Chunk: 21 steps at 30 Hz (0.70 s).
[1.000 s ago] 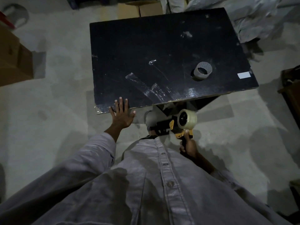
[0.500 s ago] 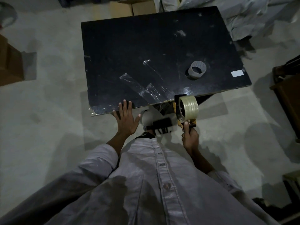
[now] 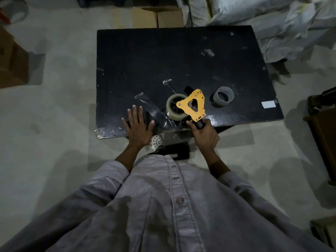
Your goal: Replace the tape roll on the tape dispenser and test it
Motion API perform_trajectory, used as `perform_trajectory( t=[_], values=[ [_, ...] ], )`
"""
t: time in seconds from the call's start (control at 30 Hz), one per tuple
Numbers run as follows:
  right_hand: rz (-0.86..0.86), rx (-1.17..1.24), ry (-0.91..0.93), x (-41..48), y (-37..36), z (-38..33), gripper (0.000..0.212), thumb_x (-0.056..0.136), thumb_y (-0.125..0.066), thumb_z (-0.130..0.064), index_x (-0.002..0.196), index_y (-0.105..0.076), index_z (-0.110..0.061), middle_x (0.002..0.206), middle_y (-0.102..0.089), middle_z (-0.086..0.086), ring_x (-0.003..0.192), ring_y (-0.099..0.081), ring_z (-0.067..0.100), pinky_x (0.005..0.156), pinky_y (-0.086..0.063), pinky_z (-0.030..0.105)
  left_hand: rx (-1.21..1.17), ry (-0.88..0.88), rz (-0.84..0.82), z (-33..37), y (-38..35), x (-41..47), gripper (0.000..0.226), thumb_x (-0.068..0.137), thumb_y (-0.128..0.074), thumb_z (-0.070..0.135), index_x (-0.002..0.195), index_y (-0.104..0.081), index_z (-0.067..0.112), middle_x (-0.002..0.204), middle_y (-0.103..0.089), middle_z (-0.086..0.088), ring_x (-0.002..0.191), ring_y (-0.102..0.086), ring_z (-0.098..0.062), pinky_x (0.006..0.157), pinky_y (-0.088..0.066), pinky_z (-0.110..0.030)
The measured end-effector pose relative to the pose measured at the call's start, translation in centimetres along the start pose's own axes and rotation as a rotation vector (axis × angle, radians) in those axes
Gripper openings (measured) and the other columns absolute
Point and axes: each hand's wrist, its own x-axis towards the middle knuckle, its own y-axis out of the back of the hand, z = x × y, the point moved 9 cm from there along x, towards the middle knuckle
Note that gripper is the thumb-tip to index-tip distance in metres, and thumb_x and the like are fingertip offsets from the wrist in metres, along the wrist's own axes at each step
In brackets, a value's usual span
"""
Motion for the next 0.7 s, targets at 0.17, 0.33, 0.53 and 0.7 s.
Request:
perform_trajectory(
  t=[0.17,0.33,0.53,0.7],
  values=[
    [-0.067,-0.044,0.054,4.4,-1.7,-2.3,0.088,0.077,-0.064,-0.101,0.117,-0.066,-0.023,0.108,-0.082,0.009,0.106,-0.077,0.038,0.085,-0.058,0.044,-0.013,0.08,0.034,-0.4,1.0,3.2,0.096,0.105,-0.015,0.083,0.178,0.002,0.023,0.187,0.01,-0.009,0.172,0.011,-0.036,0.132,0.002,-0.073],
    [-0.123,-0.101,0.118,7.2,-3.2,-4.1,0.088,0.081,-0.064,-0.098,0.124,-0.067,-0.022,0.115,-0.081,0.01,0.111,-0.077,0.037,0.089,-0.059,0.045,0.002,0.093,0.057,1.2,2.0,5.6,0.09,0.11,-0.025,0.076,0.178,-0.001,0.021,0.187,0.008,-0.008,0.172,0.011,-0.035,0.132,0.0,-0.073],
    [-0.242,-0.127,0.174,8.2,-5.0,-4.0,0.091,0.081,-0.065,-0.098,0.13,-0.067,-0.021,0.118,-0.079,0.008,0.111,-0.075,0.036,0.09,-0.062,0.047,0.022,0.052,0.065,2.4,2.8,5.7,0.087,0.113,-0.033,0.07,0.178,0.001,0.023,0.187,0.009,-0.007,0.172,0.011,-0.035,0.133,0.001,-0.073],
    [-0.29,-0.117,0.273,8.4,-4.6,-4.2,0.095,0.083,-0.072,-0.091,0.14,-0.062,-0.016,0.138,-0.073,0.013,0.129,-0.069,0.04,0.102,-0.057,0.054,0.046,0.044,0.059,3.6,3.2,4.7,0.088,0.113,-0.029,0.072,0.178,0.002,0.022,0.187,0.011,-0.008,0.172,0.012,-0.035,0.133,0.002,-0.073]
  ],
)
